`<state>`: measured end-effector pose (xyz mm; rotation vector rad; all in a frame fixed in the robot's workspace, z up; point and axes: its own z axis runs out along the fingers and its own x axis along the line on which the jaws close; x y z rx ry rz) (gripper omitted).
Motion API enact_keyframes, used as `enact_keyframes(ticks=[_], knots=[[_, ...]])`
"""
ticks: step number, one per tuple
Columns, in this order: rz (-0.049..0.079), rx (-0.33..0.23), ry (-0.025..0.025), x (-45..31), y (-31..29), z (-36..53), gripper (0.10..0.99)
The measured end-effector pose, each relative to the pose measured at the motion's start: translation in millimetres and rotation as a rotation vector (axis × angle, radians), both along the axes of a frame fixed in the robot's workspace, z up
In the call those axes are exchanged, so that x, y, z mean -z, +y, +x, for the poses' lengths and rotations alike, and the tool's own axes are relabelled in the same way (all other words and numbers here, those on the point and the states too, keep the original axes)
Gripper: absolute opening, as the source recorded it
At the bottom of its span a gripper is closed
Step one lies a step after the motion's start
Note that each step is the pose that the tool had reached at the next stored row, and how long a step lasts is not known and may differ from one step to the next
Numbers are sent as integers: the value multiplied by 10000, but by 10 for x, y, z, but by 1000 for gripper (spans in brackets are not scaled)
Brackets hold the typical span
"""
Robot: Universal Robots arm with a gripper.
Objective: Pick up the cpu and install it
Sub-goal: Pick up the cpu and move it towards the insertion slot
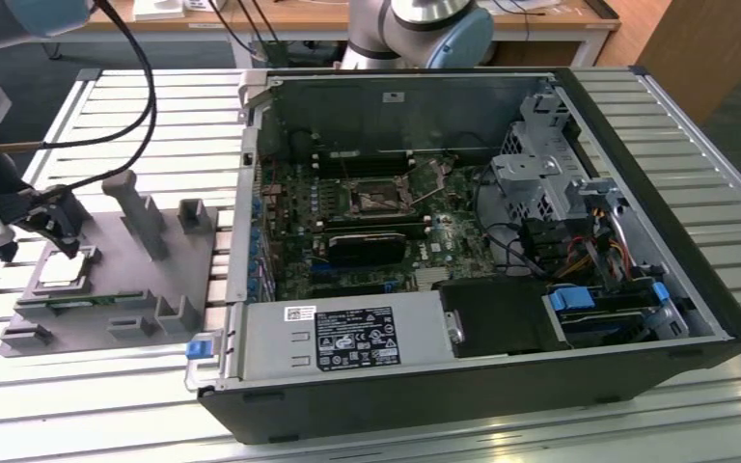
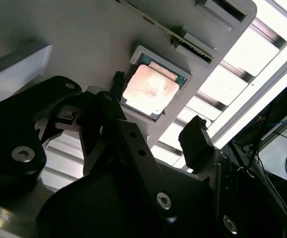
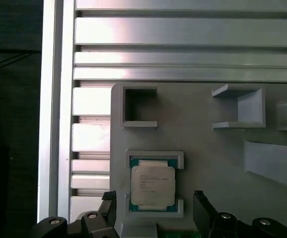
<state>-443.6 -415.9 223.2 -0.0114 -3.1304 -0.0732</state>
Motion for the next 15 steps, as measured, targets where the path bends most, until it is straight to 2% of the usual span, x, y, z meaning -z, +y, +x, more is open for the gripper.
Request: enact_keyframes(ticks=[15], knots=[[0,36,0,226,27,1,718]])
